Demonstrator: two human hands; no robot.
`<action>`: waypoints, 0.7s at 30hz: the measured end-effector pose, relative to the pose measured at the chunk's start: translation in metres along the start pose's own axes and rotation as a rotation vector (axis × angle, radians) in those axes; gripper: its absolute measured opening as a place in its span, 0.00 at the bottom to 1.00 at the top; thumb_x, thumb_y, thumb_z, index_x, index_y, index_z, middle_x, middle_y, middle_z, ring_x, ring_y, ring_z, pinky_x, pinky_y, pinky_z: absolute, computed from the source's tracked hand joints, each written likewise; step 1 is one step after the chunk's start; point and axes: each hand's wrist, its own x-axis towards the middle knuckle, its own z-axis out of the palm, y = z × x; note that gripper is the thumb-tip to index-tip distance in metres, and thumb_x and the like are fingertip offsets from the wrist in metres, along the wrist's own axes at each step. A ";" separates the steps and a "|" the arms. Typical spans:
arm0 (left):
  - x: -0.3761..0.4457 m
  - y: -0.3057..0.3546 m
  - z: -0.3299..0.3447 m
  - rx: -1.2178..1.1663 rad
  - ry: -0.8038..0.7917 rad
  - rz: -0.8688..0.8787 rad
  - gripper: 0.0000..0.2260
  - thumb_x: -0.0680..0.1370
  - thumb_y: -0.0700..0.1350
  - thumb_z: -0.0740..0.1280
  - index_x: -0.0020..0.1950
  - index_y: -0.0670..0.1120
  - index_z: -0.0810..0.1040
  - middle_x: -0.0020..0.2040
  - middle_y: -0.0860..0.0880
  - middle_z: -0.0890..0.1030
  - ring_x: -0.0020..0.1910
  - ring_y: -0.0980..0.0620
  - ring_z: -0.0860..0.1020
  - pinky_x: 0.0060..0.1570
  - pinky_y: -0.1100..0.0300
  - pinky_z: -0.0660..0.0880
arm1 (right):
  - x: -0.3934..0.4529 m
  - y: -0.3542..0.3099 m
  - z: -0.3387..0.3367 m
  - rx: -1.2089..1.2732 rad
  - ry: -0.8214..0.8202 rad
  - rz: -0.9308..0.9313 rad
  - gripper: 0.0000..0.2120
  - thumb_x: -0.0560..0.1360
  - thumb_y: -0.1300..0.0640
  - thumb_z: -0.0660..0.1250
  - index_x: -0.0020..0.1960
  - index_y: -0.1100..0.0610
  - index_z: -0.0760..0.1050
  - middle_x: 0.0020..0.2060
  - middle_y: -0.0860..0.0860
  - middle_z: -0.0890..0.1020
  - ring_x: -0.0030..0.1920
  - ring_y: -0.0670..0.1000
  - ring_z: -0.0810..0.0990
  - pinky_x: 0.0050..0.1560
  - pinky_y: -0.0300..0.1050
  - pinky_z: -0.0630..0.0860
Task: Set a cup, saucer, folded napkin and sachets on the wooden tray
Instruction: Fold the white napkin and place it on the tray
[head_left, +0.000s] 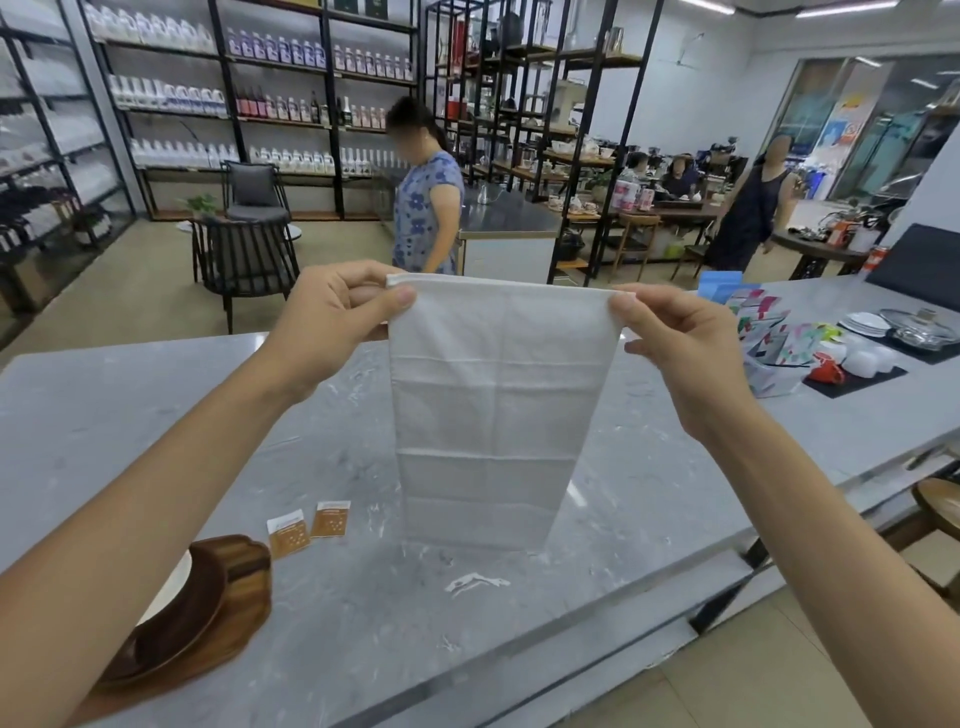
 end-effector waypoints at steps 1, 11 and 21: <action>0.002 -0.002 -0.001 0.012 0.000 -0.010 0.08 0.80 0.41 0.71 0.48 0.52 0.87 0.44 0.50 0.89 0.46 0.53 0.87 0.45 0.62 0.83 | 0.003 0.001 0.001 -0.027 -0.009 0.016 0.04 0.77 0.50 0.75 0.51 0.44 0.87 0.49 0.43 0.89 0.49 0.43 0.86 0.40 0.35 0.80; 0.070 -0.042 -0.001 0.356 -0.004 -0.209 0.07 0.78 0.42 0.73 0.55 0.43 0.85 0.51 0.41 0.87 0.46 0.51 0.83 0.49 0.53 0.83 | 0.078 0.041 0.019 -0.259 -0.163 0.229 0.02 0.79 0.55 0.73 0.50 0.52 0.83 0.45 0.53 0.88 0.38 0.45 0.88 0.34 0.36 0.80; 0.135 -0.034 0.002 0.726 0.132 -0.058 0.09 0.76 0.47 0.74 0.55 0.50 0.87 0.47 0.52 0.85 0.43 0.62 0.79 0.43 0.68 0.73 | 0.165 0.059 0.027 -0.317 -0.149 0.037 0.05 0.80 0.61 0.70 0.55 0.61 0.83 0.43 0.56 0.88 0.44 0.51 0.89 0.47 0.44 0.86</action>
